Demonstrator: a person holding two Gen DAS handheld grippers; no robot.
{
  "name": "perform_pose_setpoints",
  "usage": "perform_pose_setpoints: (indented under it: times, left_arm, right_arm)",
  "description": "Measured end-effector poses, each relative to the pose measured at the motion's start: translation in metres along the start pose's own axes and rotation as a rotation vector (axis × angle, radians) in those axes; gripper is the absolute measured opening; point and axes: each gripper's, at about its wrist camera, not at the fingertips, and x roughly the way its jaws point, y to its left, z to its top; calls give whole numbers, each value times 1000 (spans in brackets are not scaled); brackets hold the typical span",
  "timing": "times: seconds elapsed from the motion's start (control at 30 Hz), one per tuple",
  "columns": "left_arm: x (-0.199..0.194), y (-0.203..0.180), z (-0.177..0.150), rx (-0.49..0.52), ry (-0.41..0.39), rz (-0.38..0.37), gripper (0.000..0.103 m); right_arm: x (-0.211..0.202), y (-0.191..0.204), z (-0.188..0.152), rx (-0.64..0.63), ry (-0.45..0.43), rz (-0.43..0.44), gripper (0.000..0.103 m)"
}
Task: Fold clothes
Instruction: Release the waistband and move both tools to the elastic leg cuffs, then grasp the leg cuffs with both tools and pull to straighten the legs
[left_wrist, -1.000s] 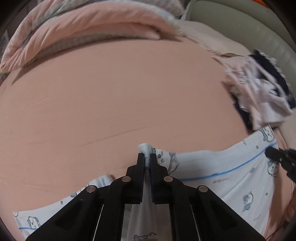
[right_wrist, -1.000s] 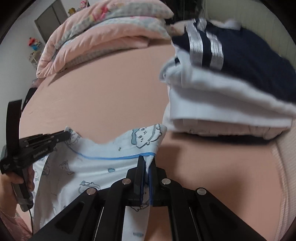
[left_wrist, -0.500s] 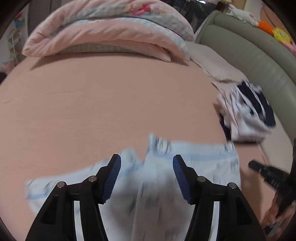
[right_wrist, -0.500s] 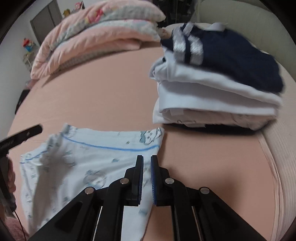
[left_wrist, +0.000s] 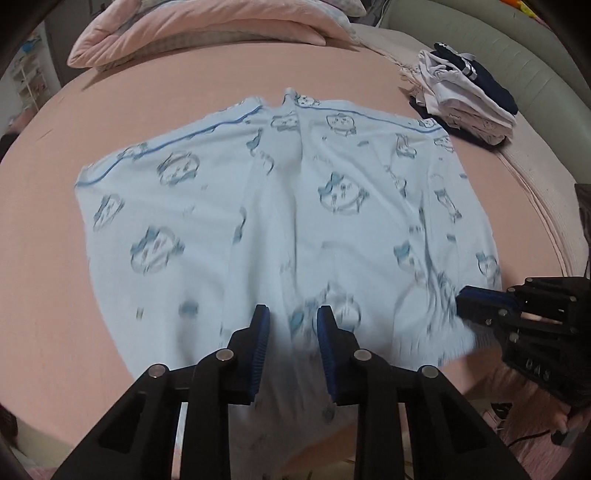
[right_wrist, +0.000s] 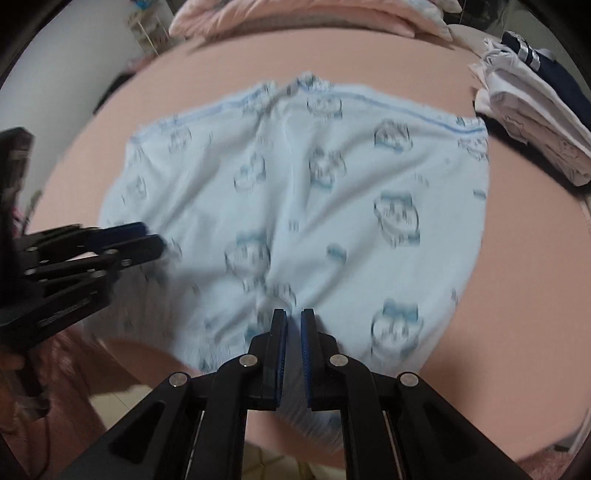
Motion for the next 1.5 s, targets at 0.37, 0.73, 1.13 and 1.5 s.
perform_pose_setpoints:
  times: [0.37, 0.73, 1.13, 1.5]
  left_arm:
    - [-19, 21, -31, -119, -63, -51, 25]
    - [-28, 69, -64, -391, -67, -28, 26]
    - [-31, 84, -85, -550, -53, -76, 37]
    - [-22, 71, -77, -495, -70, -97, 22]
  right_arm:
    - [-19, -18, -56, 94, -34, 10, 5]
    - [-35, -45, -72, 242, -125, 69, 7]
    - [-21, -66, -71, 361, -118, 205, 19]
    - [-29, -41, -72, 297, -136, 218, 9]
